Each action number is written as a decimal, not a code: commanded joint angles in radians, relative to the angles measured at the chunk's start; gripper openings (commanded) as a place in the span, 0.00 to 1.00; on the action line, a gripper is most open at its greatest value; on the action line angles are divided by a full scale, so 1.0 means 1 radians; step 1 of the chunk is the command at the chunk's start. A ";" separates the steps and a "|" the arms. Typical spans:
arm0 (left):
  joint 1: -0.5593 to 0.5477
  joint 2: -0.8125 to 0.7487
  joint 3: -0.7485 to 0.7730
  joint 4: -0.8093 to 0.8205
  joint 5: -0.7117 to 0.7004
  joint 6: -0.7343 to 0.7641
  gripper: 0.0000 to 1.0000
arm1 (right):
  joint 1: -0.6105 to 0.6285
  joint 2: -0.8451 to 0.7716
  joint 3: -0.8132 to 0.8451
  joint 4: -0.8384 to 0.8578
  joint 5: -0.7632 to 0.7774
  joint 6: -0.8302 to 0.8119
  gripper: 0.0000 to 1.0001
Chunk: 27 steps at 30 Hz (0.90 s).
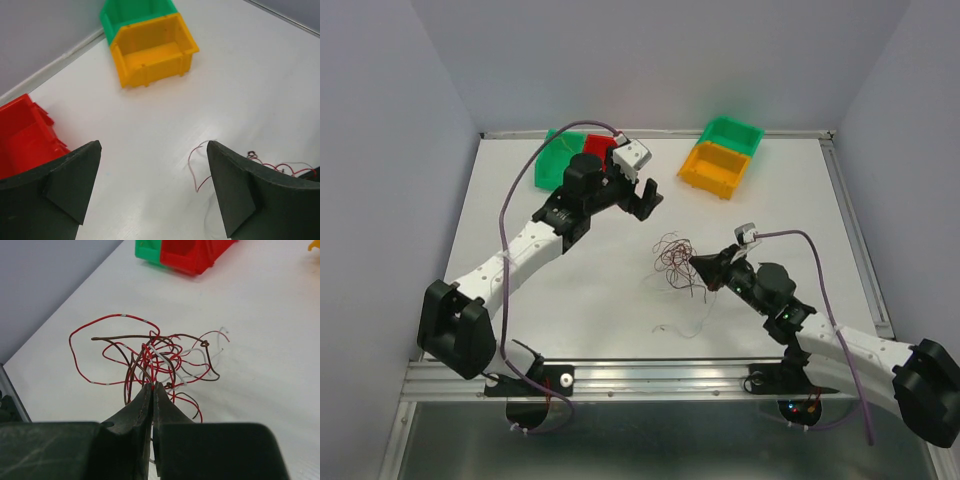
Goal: Untangle the cables
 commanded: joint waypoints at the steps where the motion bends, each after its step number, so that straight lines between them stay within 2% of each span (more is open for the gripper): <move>1: -0.049 -0.040 -0.039 0.061 0.157 0.083 0.99 | -0.002 -0.003 0.062 0.107 -0.112 -0.036 0.01; 8: -0.103 -0.131 -0.244 0.162 0.173 0.180 0.98 | -0.002 -0.026 0.047 0.106 -0.104 -0.033 0.01; 15: -0.138 -0.076 -0.211 0.089 0.236 0.200 0.96 | -0.002 -0.018 0.049 0.106 -0.101 -0.033 0.01; 18: -0.143 -0.060 -0.205 0.093 0.202 0.189 0.94 | -0.002 -0.013 0.052 0.106 -0.102 -0.033 0.01; 23: -0.141 -0.112 -0.220 0.141 -0.002 0.132 0.92 | 0.000 -0.006 0.053 0.106 -0.096 -0.036 0.01; 27: -0.141 -0.192 -0.261 0.199 -0.123 0.105 0.97 | -0.002 0.000 0.053 0.106 -0.086 -0.037 0.01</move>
